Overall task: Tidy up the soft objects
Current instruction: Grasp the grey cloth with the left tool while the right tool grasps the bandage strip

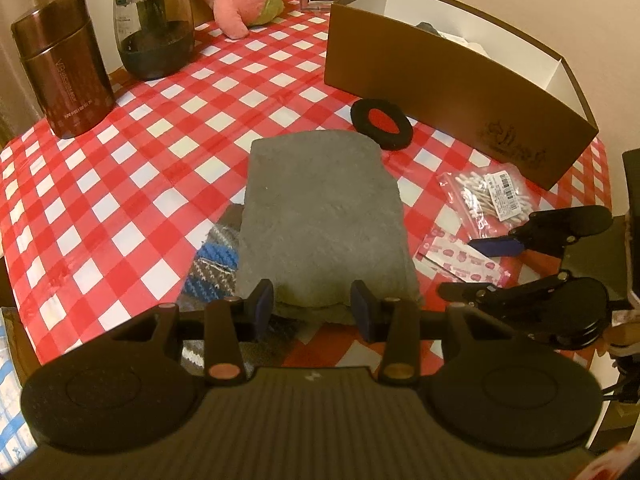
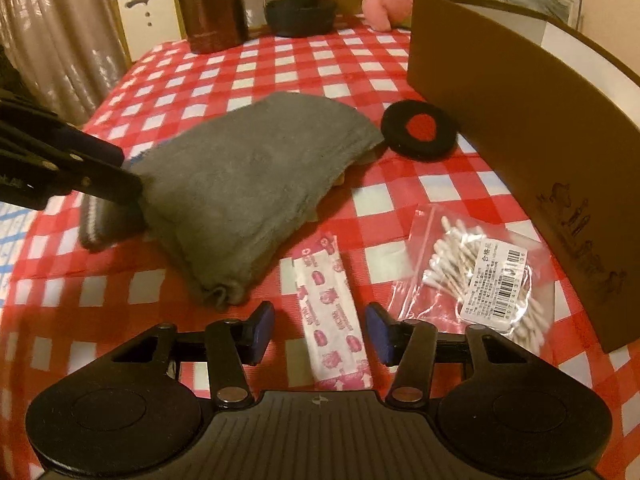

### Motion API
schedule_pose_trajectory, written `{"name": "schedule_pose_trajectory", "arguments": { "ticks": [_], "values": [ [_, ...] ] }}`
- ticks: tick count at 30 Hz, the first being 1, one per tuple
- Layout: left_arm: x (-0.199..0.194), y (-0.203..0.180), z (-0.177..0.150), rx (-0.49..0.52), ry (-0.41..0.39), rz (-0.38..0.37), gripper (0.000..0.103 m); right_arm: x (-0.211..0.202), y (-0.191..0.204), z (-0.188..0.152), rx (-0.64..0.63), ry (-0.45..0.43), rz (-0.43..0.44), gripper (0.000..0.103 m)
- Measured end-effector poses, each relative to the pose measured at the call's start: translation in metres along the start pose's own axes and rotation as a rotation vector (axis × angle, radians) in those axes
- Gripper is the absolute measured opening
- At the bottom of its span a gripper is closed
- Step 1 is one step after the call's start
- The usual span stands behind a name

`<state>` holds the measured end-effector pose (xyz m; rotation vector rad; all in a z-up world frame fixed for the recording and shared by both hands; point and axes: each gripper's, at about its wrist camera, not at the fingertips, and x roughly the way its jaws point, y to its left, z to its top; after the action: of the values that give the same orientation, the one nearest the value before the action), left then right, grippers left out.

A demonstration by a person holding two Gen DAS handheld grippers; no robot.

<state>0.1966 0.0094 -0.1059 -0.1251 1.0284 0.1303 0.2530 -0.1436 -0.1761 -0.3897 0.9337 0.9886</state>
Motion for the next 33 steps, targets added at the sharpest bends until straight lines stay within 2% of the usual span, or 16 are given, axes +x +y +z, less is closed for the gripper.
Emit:
{"name": "schedule_pose_trajectory", "arguments": {
  "ticks": [3,5,7,9,16,21,29,32,33],
  "values": [
    [0.002,0.003,0.0,-0.006,0.001,0.003,0.04,0.0,0.002,0.0,-0.009,-0.005,-0.008,0.044],
    [0.002,0.004,0.0,-0.014,0.001,-0.002,0.04,0.0,0.005,0.0,-0.025,-0.007,-0.007,0.033],
    [0.003,0.004,0.002,-0.017,0.001,-0.002,0.04,0.0,0.007,-0.001,-0.03,-0.008,-0.005,0.029],
    [0.004,0.005,0.003,-0.017,-0.002,-0.004,0.04,0.0,0.008,-0.001,-0.027,-0.008,-0.012,0.028],
    [0.006,0.015,0.007,-0.031,-0.014,0.01,0.053,-0.014,-0.002,0.004,0.049,-0.048,-0.007,0.028],
    [0.017,0.022,0.011,-0.053,-0.003,-0.026,0.058,-0.025,-0.01,0.008,0.105,-0.072,0.003,0.028],
    [0.046,0.03,0.014,-0.085,0.035,-0.038,0.058,-0.03,-0.014,0.006,0.144,-0.07,-0.012,0.028],
    [0.05,0.032,0.013,-0.106,0.037,-0.049,0.049,-0.031,-0.017,0.004,0.153,-0.07,-0.018,0.028],
    [0.048,0.03,0.013,-0.1,0.03,-0.049,0.041,-0.031,-0.017,0.004,0.157,-0.069,-0.019,0.028]
  ]
}}
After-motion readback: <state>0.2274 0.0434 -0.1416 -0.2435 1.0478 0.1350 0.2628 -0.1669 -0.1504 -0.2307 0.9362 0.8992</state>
